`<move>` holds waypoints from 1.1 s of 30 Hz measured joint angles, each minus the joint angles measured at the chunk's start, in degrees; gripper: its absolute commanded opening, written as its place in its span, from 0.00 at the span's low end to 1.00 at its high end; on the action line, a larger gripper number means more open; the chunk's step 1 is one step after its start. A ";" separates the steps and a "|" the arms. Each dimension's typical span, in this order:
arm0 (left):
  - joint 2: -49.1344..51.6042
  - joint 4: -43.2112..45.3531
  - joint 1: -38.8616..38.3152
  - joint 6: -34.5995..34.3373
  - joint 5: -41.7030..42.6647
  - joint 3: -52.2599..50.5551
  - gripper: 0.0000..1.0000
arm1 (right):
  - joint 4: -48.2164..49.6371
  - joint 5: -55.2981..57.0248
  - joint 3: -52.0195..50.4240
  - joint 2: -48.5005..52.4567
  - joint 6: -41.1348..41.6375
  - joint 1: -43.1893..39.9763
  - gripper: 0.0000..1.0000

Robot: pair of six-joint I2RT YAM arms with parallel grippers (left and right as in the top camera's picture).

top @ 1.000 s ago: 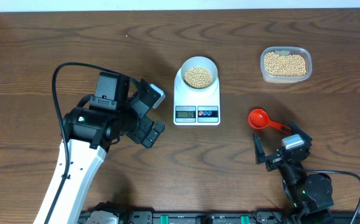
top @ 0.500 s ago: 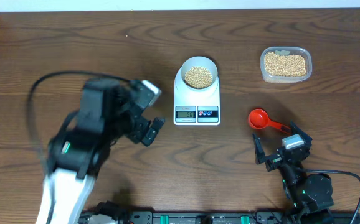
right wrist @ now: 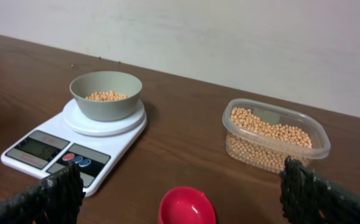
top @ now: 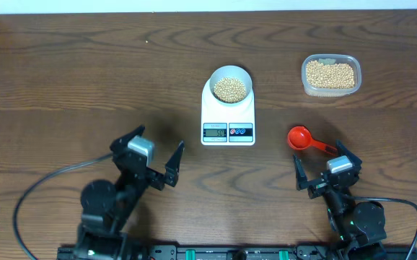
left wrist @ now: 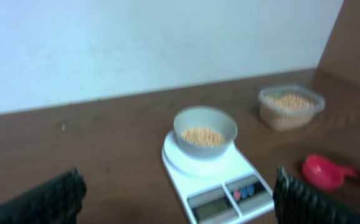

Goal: Scoop item into bowl and weigh 50g on scale

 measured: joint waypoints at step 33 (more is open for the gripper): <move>-18.58 -1.01 6.10 -5.42 -9.33 -16.22 0.98 | -0.02 0.04 0.00 0.00 -0.02 0.00 0.99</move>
